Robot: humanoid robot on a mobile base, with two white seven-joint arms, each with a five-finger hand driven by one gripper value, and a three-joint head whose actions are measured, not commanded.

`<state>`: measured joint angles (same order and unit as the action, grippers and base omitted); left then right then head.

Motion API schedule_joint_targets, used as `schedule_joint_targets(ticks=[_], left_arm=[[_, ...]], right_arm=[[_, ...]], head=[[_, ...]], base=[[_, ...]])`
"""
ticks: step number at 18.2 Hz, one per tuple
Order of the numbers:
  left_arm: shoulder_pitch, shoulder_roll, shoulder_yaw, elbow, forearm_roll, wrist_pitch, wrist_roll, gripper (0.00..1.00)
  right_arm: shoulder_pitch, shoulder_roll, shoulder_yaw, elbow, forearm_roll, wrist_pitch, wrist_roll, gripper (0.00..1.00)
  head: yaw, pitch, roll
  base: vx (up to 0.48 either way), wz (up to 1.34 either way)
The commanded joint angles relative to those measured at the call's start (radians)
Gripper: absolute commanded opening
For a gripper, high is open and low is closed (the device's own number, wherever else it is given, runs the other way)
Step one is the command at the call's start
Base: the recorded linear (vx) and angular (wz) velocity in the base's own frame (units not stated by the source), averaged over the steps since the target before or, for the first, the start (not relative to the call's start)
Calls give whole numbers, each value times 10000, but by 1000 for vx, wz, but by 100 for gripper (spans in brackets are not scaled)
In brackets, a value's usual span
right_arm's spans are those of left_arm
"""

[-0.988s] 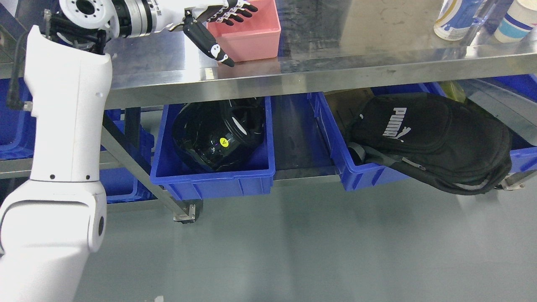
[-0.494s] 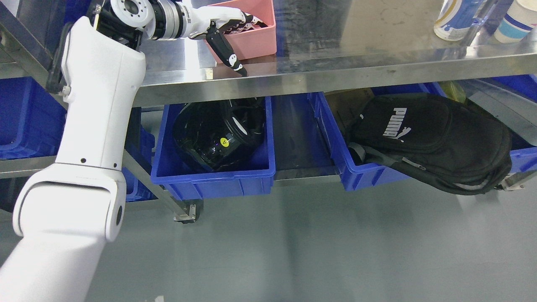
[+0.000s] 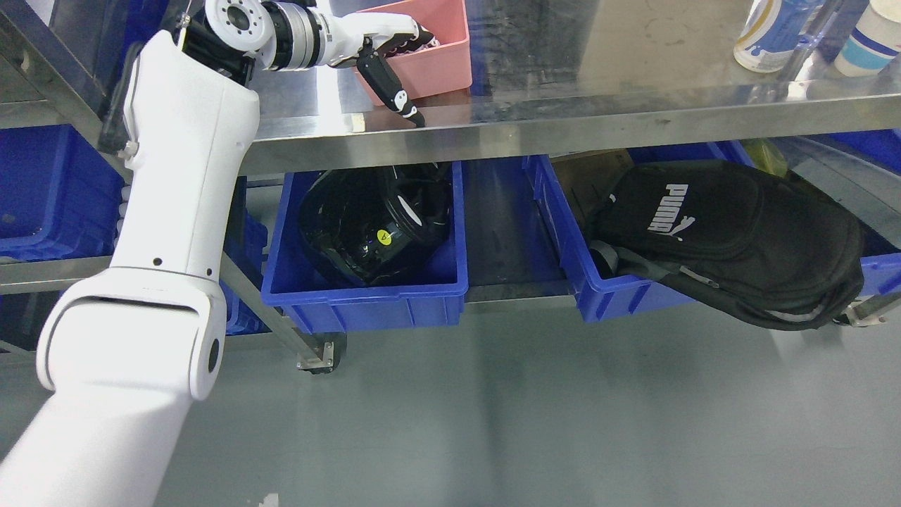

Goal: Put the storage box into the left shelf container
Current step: 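Hook the left hand fingers over the pink box's near rim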

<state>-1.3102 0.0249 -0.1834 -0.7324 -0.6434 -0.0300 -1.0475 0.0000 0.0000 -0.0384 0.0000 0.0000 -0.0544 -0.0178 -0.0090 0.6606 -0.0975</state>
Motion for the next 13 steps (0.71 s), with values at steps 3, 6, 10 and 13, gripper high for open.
schedule_joint_targets(ticks=[3,6,10,13], left_arm=[[33,-75,2661,973,22,-1678,59,0],[-135,-75,2815,729,22,-1831,441,0],[-489,-75,2816,-267,22,-2154,566,0],[-458,-75,3076,-851,68,-2231,566,0]], right_arm=[[-184,-175,0,-175,0,-8,-6,99],[-184,-175,0,-175,0,-8,-6,99],[-184,-175,0,-175,0,-8,-6,99],[-184,-175,0,-175,0,-8,-6,99]], head=[[0,0,0],[0,0,0],[0,0,0],[0,0,0]], base=[[-11,17],[0,0],[0,0],[0,0]])
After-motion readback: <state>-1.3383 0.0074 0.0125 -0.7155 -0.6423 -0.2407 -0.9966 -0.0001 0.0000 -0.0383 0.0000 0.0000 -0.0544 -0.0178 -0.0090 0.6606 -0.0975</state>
